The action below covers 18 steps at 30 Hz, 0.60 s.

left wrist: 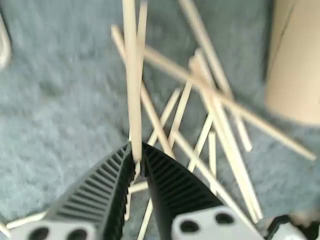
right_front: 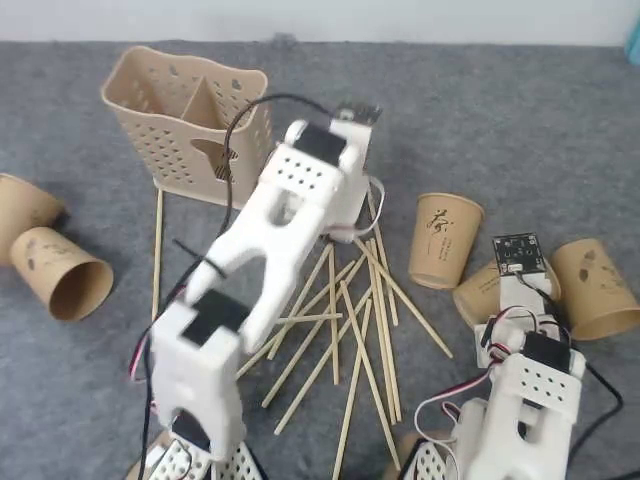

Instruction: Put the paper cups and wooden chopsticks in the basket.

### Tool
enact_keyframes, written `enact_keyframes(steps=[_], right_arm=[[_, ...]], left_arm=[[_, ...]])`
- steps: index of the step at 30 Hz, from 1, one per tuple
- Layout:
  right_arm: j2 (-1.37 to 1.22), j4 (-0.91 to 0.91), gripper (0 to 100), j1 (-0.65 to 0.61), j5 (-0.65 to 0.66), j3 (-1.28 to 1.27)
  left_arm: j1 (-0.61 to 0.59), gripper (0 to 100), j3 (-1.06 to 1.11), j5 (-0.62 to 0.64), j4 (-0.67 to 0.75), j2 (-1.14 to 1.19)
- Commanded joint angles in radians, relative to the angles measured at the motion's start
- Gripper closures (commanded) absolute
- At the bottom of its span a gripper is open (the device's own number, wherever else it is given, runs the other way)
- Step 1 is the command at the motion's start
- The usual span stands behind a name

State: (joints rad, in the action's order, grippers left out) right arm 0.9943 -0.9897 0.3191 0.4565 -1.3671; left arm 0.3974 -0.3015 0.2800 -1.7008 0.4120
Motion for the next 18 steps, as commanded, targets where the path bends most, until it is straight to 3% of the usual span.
enact_keyframes(steps=[1, 5, 10, 15, 18], right_arm=[[0.021, 0.018, 98.3, -0.008, 0.012, 0.008], [0.021, 0.018, 98.3, -0.008, 0.012, 0.008], [0.021, 0.018, 98.3, -0.010, 0.012, 0.008], [0.021, 0.018, 98.3, -0.010, 0.012, 0.006], [0.021, 0.016, 98.3, -0.008, 0.012, 0.006]], left_arm=[[0.011, 99, 0.375, -0.038, 0.141, -0.272], [0.012, 99, 0.656, -0.089, 0.282, -0.489], [0.046, 98, 0.840, -0.180, 0.304, -0.744], [-0.034, 98, 0.814, -0.192, 0.304, -0.908], [-0.124, 92, 0.710, -0.218, 0.259, -0.939]])
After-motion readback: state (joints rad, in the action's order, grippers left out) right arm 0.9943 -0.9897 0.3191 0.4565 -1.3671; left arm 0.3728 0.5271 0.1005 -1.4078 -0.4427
